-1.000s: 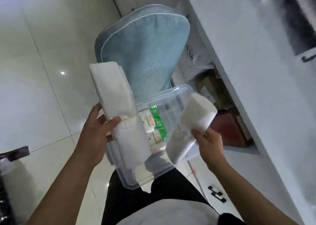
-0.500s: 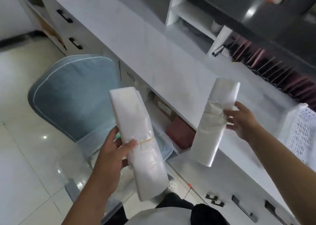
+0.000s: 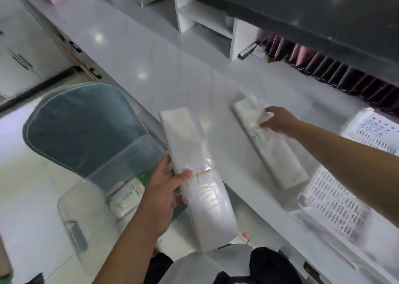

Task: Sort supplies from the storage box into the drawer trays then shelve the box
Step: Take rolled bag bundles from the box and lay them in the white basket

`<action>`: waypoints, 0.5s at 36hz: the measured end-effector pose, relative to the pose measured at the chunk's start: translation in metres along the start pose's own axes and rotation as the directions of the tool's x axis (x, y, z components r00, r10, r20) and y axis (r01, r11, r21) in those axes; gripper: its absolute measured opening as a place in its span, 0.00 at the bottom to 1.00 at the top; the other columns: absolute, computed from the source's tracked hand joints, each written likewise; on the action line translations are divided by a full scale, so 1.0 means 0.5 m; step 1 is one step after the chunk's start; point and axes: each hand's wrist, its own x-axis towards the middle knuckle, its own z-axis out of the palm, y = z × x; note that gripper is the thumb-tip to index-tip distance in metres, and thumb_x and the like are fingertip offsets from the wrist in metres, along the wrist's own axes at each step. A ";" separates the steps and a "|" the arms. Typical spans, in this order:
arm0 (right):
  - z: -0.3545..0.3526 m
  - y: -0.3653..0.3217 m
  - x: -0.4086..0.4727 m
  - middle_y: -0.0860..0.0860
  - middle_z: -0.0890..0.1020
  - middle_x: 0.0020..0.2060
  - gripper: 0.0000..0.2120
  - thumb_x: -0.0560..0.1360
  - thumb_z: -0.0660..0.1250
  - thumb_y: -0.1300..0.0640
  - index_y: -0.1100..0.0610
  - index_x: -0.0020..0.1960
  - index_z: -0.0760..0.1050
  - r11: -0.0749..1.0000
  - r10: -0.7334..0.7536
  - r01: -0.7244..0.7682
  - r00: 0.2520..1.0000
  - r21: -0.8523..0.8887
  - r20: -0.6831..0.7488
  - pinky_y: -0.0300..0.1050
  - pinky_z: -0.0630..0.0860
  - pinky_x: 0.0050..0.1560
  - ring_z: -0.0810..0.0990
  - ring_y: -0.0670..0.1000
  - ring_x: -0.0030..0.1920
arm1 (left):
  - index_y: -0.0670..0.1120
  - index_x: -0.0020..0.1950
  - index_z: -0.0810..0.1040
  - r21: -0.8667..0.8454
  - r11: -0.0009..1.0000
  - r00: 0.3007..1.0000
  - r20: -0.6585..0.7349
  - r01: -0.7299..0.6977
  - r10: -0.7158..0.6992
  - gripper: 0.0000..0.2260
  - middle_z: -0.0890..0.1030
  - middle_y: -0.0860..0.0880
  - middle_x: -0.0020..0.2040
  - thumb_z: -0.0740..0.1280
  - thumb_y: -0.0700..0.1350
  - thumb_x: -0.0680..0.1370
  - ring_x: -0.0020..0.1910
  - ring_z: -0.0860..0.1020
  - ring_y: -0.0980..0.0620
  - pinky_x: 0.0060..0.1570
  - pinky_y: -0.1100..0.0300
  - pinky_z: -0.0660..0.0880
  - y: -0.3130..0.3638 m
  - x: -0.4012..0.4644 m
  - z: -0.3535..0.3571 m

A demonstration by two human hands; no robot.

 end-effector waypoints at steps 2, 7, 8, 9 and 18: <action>0.007 0.001 0.000 0.58 0.77 0.65 0.35 0.69 0.76 0.55 0.55 0.73 0.67 0.969 -0.119 0.121 0.993 -0.214 0.024 0.44 0.71 0.51 0.76 0.60 0.61 | 0.54 0.69 0.76 0.016 1.000 1.000 0.015 0.016 -0.016 0.26 0.83 0.45 0.61 0.74 0.41 0.72 0.56 0.84 0.43 0.45 0.51 0.81 -0.009 0.007 0.028; 0.024 0.008 -0.002 0.57 0.75 0.67 0.31 0.72 0.71 0.61 0.54 0.73 0.67 0.974 -0.078 0.088 0.995 -0.209 0.055 0.42 0.70 0.51 0.75 0.59 0.64 | 0.53 0.67 0.77 0.033 0.998 0.999 0.030 0.044 -0.045 0.27 0.83 0.43 0.62 0.76 0.41 0.69 0.60 0.81 0.40 0.61 0.37 0.76 -0.011 0.035 0.090; 0.026 0.007 -0.002 0.57 0.76 0.66 0.28 0.72 0.68 0.63 0.55 0.71 0.68 0.979 -0.068 0.074 0.997 -0.188 0.037 0.42 0.71 0.51 0.76 0.59 0.63 | 0.53 0.67 0.77 0.036 0.998 0.998 0.034 0.045 -0.046 0.27 0.82 0.44 0.62 0.76 0.40 0.69 0.60 0.81 0.39 0.61 0.36 0.75 -0.010 0.041 0.099; 0.027 0.006 -0.001 0.57 0.77 0.64 0.25 0.72 0.66 0.64 0.56 0.69 0.70 0.985 -0.053 0.055 0.998 -0.163 0.016 0.42 0.73 0.51 0.77 0.59 0.61 | 0.54 0.67 0.77 0.039 0.998 0.998 0.043 0.047 -0.048 0.27 0.82 0.44 0.62 0.76 0.40 0.70 0.61 0.81 0.39 0.61 0.35 0.75 -0.008 0.046 0.107; 0.052 -0.016 0.024 0.58 0.80 0.48 0.23 0.69 0.66 0.66 0.55 0.63 0.74 0.961 0.091 -0.096 0.995 0.261 0.030 0.46 0.79 0.28 0.80 0.59 0.34 | 0.52 0.70 0.75 0.021 0.997 0.995 0.061 0.076 -0.077 0.29 0.81 0.44 0.65 0.76 0.39 0.69 0.63 0.79 0.38 0.59 0.39 0.78 -0.010 0.081 0.122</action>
